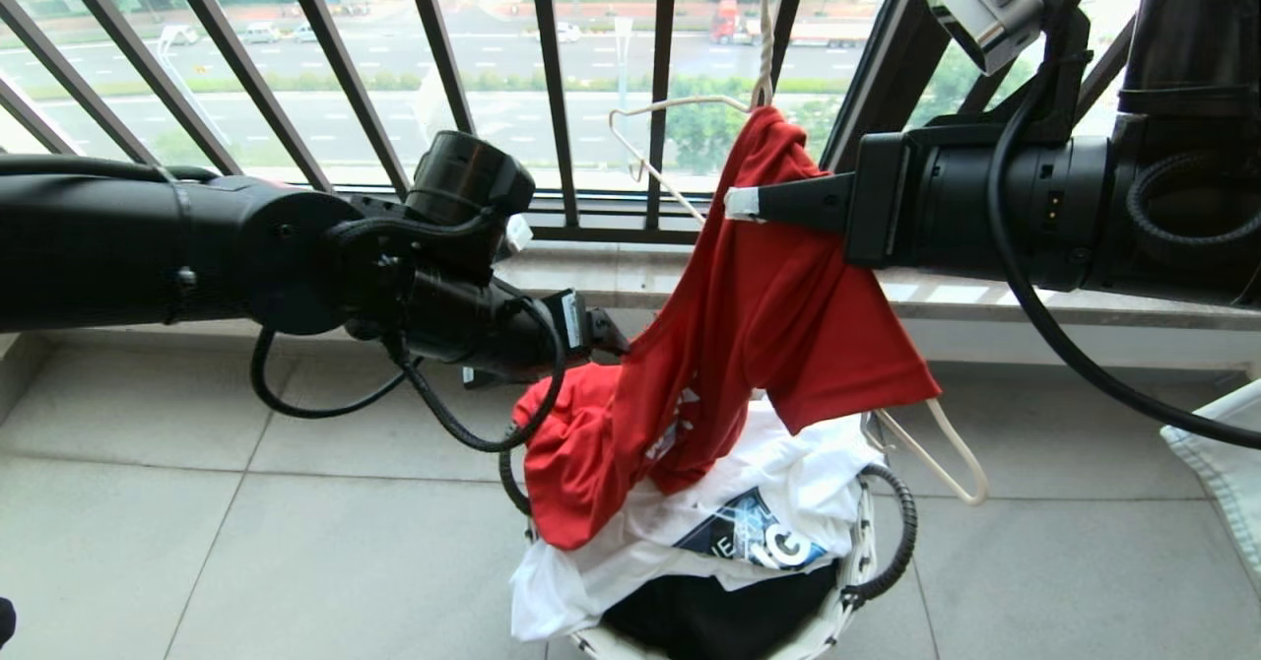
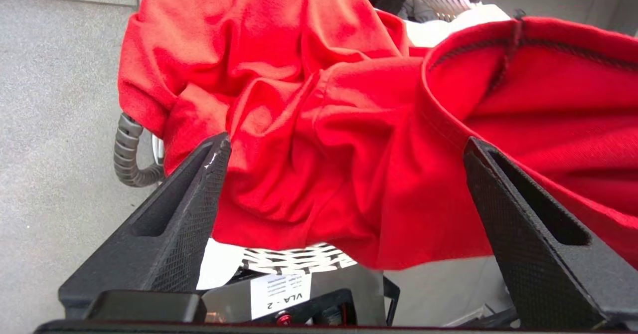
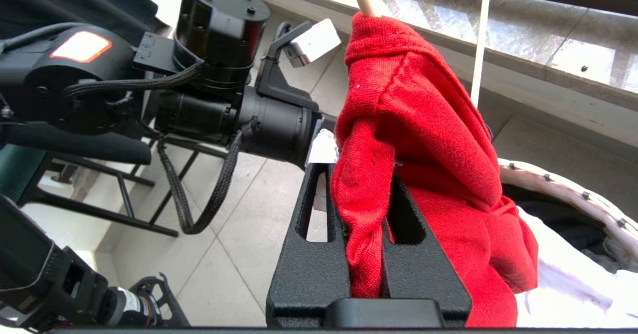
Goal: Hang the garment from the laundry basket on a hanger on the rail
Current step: Hang the clothes on the clothes rack
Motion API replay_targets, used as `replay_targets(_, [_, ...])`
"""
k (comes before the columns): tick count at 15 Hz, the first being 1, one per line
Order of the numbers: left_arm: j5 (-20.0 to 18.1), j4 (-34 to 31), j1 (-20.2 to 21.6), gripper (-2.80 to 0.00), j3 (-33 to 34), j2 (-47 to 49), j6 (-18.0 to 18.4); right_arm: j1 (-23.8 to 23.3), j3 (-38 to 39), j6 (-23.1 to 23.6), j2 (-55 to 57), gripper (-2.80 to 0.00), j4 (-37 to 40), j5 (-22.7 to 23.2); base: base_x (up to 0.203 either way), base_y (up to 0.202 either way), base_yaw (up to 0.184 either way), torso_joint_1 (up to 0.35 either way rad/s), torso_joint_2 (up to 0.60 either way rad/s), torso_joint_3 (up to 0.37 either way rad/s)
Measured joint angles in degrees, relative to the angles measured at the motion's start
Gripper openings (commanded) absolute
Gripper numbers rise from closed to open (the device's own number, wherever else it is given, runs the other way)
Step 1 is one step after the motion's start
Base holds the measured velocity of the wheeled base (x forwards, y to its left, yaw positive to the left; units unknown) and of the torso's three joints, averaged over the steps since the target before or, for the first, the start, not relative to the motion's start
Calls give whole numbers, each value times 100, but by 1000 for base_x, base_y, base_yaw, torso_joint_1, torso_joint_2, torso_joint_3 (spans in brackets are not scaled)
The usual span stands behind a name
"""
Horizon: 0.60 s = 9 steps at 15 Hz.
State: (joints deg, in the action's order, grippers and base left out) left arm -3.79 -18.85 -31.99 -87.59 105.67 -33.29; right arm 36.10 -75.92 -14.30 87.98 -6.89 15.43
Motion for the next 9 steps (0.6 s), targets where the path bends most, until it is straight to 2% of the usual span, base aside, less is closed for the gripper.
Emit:
replay_targets(2, [-33,17,144,0,-262,327,-202,6,5,0,-9,-280,2,0,0,0,0,0,0,0])
replay_targets(5, [-378,24,282,0,-345,425,-290,4,7,2,-20,-280,2,0,0,0,0,0,0,0])
replay_targets(9, [-419,78,341,0,-402,449,-356,6,10,4,-24,-280,0,4,0,0,0,0,0,0])
